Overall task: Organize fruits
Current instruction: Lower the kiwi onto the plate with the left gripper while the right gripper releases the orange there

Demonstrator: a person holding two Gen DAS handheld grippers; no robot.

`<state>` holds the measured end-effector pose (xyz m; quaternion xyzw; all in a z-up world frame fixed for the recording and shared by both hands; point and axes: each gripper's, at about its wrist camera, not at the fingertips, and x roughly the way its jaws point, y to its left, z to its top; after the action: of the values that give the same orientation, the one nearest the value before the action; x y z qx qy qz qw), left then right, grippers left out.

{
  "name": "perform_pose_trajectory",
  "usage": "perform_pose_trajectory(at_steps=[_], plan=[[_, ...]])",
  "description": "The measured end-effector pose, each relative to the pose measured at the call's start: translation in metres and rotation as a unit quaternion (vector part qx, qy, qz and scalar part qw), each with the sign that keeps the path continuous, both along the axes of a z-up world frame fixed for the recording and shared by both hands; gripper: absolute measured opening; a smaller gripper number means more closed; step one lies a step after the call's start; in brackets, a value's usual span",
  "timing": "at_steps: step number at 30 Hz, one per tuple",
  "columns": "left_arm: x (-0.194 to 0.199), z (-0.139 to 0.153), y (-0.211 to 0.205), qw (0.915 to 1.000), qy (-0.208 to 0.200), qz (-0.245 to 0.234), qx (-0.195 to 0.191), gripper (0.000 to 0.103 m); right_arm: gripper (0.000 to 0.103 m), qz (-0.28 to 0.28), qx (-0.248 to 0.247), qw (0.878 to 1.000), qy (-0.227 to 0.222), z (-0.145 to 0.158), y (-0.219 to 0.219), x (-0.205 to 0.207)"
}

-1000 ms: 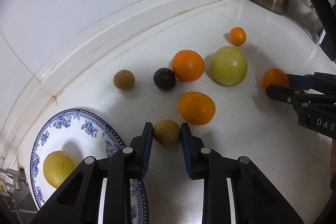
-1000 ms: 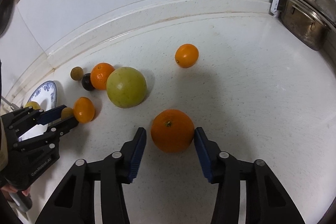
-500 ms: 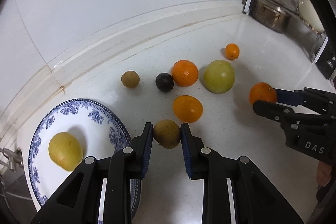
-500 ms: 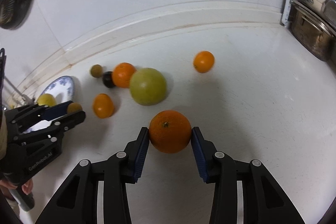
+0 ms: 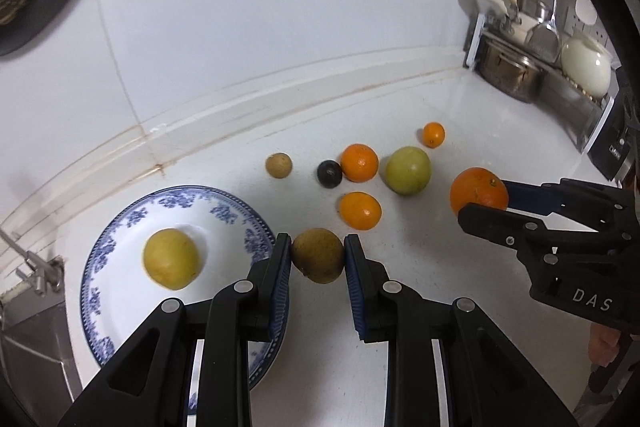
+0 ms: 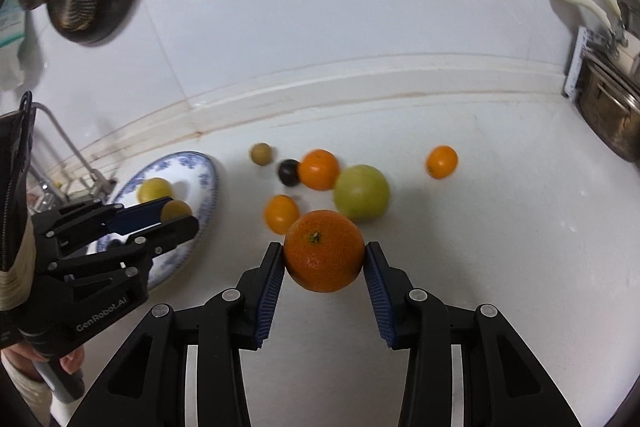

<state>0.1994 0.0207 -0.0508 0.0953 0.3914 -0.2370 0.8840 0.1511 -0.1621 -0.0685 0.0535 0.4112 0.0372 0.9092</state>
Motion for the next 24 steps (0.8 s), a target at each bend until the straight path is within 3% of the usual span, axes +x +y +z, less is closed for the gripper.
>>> perform_pose_trajectory(at_steps=[16,24], plan=[[-0.039,0.034,0.069,0.9963,-0.049,0.068,-0.022,0.027,0.042,0.079,0.008,0.996,-0.045,0.032,0.066,-0.014],[-0.042,0.033,0.102,0.9939,-0.054,0.095,-0.015,0.027,0.042,0.112,0.007,0.992,-0.054,0.037,0.100,-0.012]])
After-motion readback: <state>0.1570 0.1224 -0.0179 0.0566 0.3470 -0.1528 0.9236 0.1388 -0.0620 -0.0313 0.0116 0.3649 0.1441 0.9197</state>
